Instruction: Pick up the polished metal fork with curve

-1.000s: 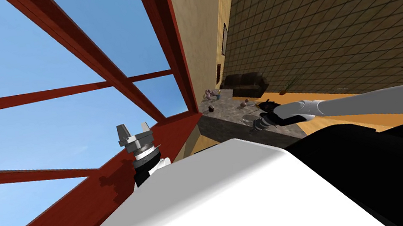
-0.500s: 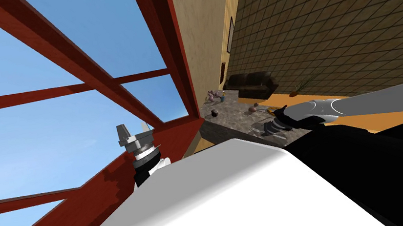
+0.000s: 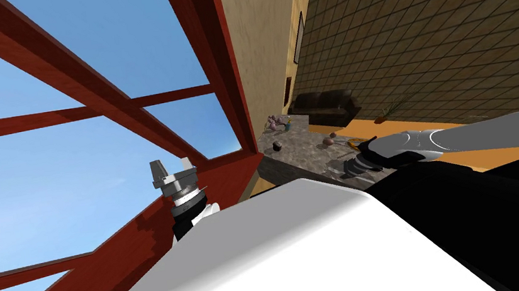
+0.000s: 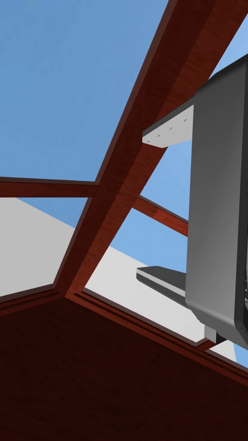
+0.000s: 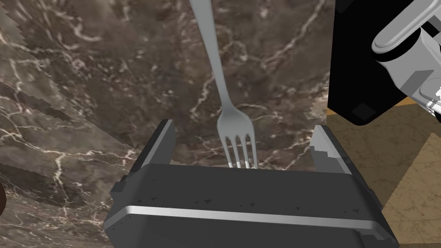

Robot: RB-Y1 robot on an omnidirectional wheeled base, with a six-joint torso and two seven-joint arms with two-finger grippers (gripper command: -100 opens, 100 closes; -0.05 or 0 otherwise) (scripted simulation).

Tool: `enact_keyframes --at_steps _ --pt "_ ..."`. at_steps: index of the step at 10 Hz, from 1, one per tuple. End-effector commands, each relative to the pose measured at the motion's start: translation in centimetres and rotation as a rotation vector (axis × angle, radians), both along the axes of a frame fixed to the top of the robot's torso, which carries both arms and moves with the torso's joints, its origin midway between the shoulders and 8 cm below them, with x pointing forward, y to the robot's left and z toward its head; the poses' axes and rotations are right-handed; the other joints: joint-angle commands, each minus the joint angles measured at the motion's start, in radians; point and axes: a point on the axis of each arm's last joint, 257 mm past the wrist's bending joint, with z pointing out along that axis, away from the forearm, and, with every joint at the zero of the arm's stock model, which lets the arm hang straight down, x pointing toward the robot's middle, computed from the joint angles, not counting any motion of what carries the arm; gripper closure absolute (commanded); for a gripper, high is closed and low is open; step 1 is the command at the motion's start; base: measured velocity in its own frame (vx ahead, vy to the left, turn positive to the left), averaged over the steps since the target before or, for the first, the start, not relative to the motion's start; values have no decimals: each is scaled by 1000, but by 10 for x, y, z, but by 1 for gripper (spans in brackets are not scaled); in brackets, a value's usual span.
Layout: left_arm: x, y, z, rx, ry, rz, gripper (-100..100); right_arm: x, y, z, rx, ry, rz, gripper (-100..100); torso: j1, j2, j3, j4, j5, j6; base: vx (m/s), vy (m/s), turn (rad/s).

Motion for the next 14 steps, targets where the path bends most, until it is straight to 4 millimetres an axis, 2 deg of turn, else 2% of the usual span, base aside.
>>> enact_keyframes --at_steps 1,4,5,6,10,11,12,14 --pt "0 0 0 0 0 0 0 -9 -2 -10 1 0 -10 -100 0 0 0 0 0 0 3 1 55" --pt "0 0 0 0 0 0 0 -22 -3 -26 1 1 -24 -100 0 0 0 0 0 0 8 5 52" --pt "0 0 0 0 0 0 0 -19 -2 -23 1 0 -21 -100 0 0 0 0 0 0 0 0 0" --pt "0 0 0 0 0 0 0 -19 -2 -23 1 0 -21 100 0 0 0 0 0 0 0 0 0" --pt "0 0 0 0 0 0 0 -18 -4 -22 -3 -2 -19 100 -2 0 0 -1 -3 0 0 0 0" --pt "0 0 0 0 0 0 0 -18 -3 -22 -3 -2 -19 0 -2 0 0 -1 -3 0 0 0 0" --pt "0 0 0 0 0 0 0 -11 -2 -13 1 0 -12 100 -2 0 0 -1 -3 1 7 3 -50" --pt "0 0 0 0 0 0 0 0 0 0 0 0 0 100 -1 0 0 -1 -3 0 -5 0 -73"
